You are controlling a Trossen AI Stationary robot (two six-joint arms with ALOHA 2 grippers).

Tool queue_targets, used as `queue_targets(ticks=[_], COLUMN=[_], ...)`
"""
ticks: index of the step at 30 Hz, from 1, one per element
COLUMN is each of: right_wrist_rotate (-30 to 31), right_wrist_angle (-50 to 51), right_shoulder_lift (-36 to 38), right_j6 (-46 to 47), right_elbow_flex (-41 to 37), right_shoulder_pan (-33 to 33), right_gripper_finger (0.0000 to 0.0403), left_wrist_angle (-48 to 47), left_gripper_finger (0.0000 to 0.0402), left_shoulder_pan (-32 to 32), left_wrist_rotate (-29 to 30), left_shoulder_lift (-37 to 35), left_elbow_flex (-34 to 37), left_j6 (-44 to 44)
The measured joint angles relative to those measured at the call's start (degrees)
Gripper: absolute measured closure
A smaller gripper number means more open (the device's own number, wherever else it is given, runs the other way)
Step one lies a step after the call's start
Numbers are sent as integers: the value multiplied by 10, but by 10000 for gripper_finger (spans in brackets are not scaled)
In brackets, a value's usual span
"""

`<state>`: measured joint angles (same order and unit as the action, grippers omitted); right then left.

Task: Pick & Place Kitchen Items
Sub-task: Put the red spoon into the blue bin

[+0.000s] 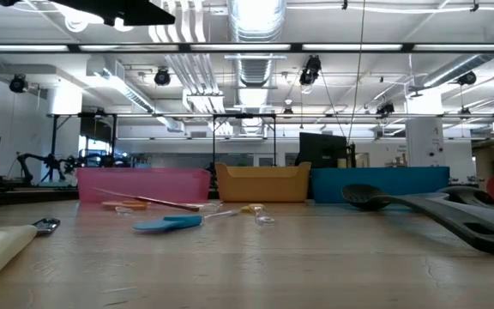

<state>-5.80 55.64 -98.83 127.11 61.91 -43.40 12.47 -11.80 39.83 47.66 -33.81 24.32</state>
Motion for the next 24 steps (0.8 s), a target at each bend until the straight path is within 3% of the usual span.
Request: queue_targets(ticks=[7, 13, 18, 24], right_wrist_rotate=[-1, -2, 6, 28], right_wrist_angle=[-3, -47, -64, -62], right_shoulder_lift=[-16, -26, -26, -23], right_j6=[-1, 0, -9, -8], right_elbow_flex=[-20, -63, -81, -82], right_shoulder_pan=[0, 0, 0, 0], right_gripper_finger=[178, 168, 200, 281], left_wrist_angle=[0, 0, 0, 0], left_gripper_finger=[310, 314, 312, 315], left_shoulder_pan=[1, 2, 2, 2], left_wrist_rotate=[0, 1, 1, 1], left_shoulder_lift=[0, 0, 0, 0], left_elbow_flex=[3, 3, 3, 3], left_j6=[6, 11, 11, 11])
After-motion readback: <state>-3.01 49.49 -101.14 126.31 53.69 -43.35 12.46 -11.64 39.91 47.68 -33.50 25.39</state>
